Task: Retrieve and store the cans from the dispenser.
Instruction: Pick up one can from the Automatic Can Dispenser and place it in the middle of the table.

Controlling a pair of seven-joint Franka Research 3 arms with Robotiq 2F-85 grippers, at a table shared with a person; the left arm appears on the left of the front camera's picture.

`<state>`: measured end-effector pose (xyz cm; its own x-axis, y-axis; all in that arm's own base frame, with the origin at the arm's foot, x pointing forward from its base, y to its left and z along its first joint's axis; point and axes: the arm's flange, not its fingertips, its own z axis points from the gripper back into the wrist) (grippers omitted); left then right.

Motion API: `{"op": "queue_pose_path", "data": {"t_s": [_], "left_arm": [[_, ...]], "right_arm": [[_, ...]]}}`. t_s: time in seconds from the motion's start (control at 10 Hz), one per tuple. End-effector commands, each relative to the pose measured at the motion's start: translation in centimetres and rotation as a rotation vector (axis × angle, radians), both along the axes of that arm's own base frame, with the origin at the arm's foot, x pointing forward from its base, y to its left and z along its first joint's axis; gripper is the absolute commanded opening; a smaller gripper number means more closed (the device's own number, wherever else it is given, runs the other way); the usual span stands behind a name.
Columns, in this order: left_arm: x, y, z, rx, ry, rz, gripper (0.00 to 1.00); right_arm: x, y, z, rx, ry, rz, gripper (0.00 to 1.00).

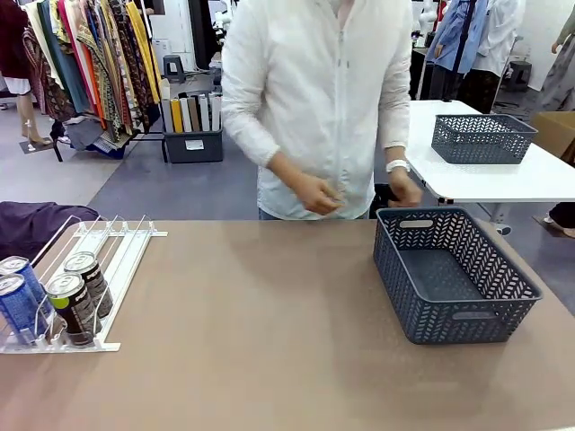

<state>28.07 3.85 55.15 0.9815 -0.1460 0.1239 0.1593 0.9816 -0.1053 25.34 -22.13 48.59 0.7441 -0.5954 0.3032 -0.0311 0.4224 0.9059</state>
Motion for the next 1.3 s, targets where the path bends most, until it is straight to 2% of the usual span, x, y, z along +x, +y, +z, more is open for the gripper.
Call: {"op": "queue_pose_path", "data": {"t_s": [0.0,0.1,0.3,0.4,0.6,0.8,1.0,1.2], "left_arm": [[0.4,-0.1,-0.2,0.004,-0.006,0.017,1.00],[1.6,0.0,-1.2,0.030,-0.046,0.089,1.00],[3.2,0.7,-3.6,0.023,-0.069,0.242,1.00],[3.8,1.0,-5.0,0.022,-0.045,0.299,1.00],[5.1,2.0,-7.9,-0.022,0.005,0.336,1.00],[6.6,2.9,-9.4,-0.048,0.002,0.445,1.00],[7.9,3.1,-11.0,-0.014,0.031,0.482,1.00],[8.9,3.0,-12.2,-0.008,0.061,0.454,1.00]], "right_arm": [[0.3,-0.1,0.2,0.009,-0.032,-0.001,1.00],[0.3,-0.1,0.2,0.009,-0.032,-0.001,1.00],[0.3,-0.1,0.2,0.009,-0.032,-0.001,1.00],[0.3,-0.1,0.2,0.009,-0.032,-0.001,1.00],[0.3,-0.1,0.2,0.009,-0.032,-0.001,1.00],[0.3,-0.1,0.2,0.009,-0.032,-0.001,1.00],[0.3,-0.1,0.2,0.009,-0.032,-0.001,1.00],[0.3,-0.1,0.2,0.009,-0.032,-0.001,1.00]]}}
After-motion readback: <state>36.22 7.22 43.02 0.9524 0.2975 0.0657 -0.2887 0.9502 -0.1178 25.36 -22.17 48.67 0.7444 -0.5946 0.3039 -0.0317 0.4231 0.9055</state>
